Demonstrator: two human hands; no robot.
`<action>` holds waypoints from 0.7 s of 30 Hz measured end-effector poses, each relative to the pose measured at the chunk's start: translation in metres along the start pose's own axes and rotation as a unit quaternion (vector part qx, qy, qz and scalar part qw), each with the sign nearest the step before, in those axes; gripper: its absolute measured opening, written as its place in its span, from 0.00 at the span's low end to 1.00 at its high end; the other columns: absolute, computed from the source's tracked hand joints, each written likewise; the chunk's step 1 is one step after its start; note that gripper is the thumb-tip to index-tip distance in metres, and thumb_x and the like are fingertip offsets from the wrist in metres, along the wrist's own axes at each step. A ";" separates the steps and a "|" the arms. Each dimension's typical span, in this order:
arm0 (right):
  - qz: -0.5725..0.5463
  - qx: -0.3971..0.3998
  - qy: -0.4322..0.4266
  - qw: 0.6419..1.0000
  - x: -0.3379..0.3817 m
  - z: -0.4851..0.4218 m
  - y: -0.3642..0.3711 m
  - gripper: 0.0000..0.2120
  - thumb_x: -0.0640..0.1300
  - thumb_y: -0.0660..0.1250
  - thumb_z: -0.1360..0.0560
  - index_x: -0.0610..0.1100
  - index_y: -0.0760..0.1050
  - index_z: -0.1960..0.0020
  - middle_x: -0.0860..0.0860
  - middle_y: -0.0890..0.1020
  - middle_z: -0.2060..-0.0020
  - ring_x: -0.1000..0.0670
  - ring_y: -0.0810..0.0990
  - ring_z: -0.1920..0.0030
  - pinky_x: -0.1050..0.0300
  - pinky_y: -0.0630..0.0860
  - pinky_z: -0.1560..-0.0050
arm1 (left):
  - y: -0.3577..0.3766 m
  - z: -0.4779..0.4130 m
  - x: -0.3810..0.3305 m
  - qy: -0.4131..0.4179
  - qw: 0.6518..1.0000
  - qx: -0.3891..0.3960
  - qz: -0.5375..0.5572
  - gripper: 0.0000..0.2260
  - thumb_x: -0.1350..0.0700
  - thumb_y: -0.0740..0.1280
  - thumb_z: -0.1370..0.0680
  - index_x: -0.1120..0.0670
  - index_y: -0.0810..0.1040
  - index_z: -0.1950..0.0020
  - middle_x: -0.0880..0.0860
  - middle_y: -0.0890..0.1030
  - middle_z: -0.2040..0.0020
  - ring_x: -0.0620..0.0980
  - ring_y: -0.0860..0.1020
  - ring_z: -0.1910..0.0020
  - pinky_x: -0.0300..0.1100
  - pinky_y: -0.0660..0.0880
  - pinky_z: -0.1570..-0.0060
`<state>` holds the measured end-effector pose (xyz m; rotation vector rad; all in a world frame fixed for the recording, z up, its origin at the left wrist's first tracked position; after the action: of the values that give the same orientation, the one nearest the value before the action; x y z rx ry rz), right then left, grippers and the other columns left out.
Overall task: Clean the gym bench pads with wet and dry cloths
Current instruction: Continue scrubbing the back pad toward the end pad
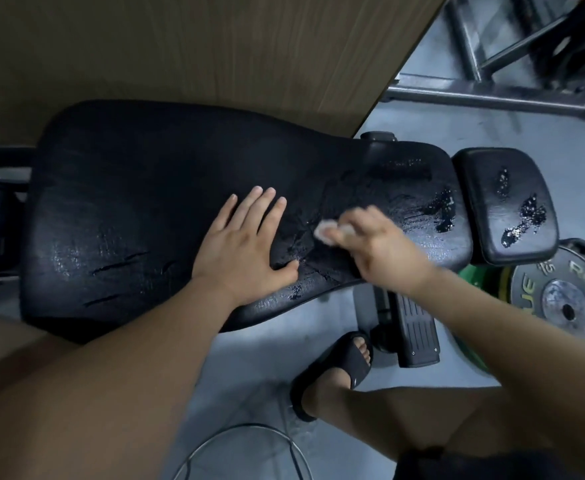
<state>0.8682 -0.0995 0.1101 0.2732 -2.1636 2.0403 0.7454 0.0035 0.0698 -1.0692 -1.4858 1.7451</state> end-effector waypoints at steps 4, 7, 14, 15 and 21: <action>0.026 -0.074 0.134 0.988 -0.035 -0.041 -0.005 0.22 0.31 0.62 0.24 0.44 0.80 0.34 0.40 0.78 0.51 0.40 0.72 0.58 0.44 0.77 0.57 | -0.003 0.002 0.002 0.000 1.000 -0.003 0.010 0.45 0.30 0.55 0.28 0.54 0.55 0.17 0.51 0.54 0.17 0.48 0.48 0.17 0.53 0.48 0.20; -0.001 -0.040 0.072 0.997 0.004 -0.019 0.008 0.24 0.29 0.61 0.24 0.43 0.78 0.31 0.41 0.77 0.49 0.40 0.72 0.56 0.48 0.75 0.54 | -0.004 0.002 0.002 0.003 0.999 -0.017 0.029 0.42 0.34 0.58 0.28 0.56 0.60 0.19 0.52 0.59 0.18 0.49 0.52 0.18 0.53 0.50 0.20; 0.004 0.007 0.001 1.000 0.015 -0.011 0.009 0.24 0.32 0.59 0.24 0.43 0.78 0.31 0.41 0.78 0.49 0.41 0.72 0.57 0.48 0.74 0.52 | -0.006 0.000 0.004 0.007 0.999 -0.027 0.035 0.38 0.39 0.56 0.26 0.57 0.64 0.20 0.53 0.63 0.19 0.50 0.56 0.19 0.53 0.52 0.20; 0.009 -0.025 0.049 0.998 0.001 -0.025 0.003 0.23 0.32 0.59 0.23 0.44 0.79 0.32 0.41 0.78 0.50 0.40 0.73 0.58 0.47 0.76 0.53 | -0.006 0.001 0.003 0.011 0.999 -0.019 0.039 0.38 0.39 0.56 0.26 0.57 0.64 0.20 0.53 0.63 0.20 0.50 0.56 0.19 0.53 0.52 0.20; -0.019 -0.002 0.018 1.000 0.057 -0.021 0.024 0.26 0.32 0.55 0.25 0.41 0.76 0.30 0.42 0.76 0.49 0.41 0.71 0.57 0.48 0.73 0.52 | -0.030 0.016 0.046 -0.076 0.993 -0.042 0.077 0.31 0.47 0.59 0.25 0.56 0.67 0.23 0.55 0.67 0.23 0.56 0.59 0.21 0.59 0.50 0.20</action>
<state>0.8071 -0.0782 0.1017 0.2738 -2.1234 2.0055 0.7068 0.0405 0.0909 -1.1427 -1.6176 1.9226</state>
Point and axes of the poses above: each hand's wrist, its own z-axis away from the middle knuckle, its own y-axis out of the palm, x = y × z, the point moved 10 cm from there along -z, towards the middle knuckle
